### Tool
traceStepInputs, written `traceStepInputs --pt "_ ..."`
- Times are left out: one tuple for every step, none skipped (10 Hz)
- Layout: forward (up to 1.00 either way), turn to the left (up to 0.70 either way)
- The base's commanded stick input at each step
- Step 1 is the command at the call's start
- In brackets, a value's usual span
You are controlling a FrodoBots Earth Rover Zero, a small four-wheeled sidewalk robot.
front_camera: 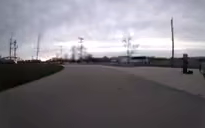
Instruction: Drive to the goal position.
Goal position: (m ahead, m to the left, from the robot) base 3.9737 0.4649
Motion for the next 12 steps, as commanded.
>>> traceStepInputs --pt "1.00 0.31" --pt "1.00 0.17" --pt "1.00 0.00" --pt "1.00 0.00" --pt "1.00 0.00" --pt "1.00 0.00" --pt "1.00 0.00" --pt "1.00 0.00" --pt "1.00 0.00" --pt "1.00 0.00" --pt "1.00 0.00" --pt "1.00 0.00"
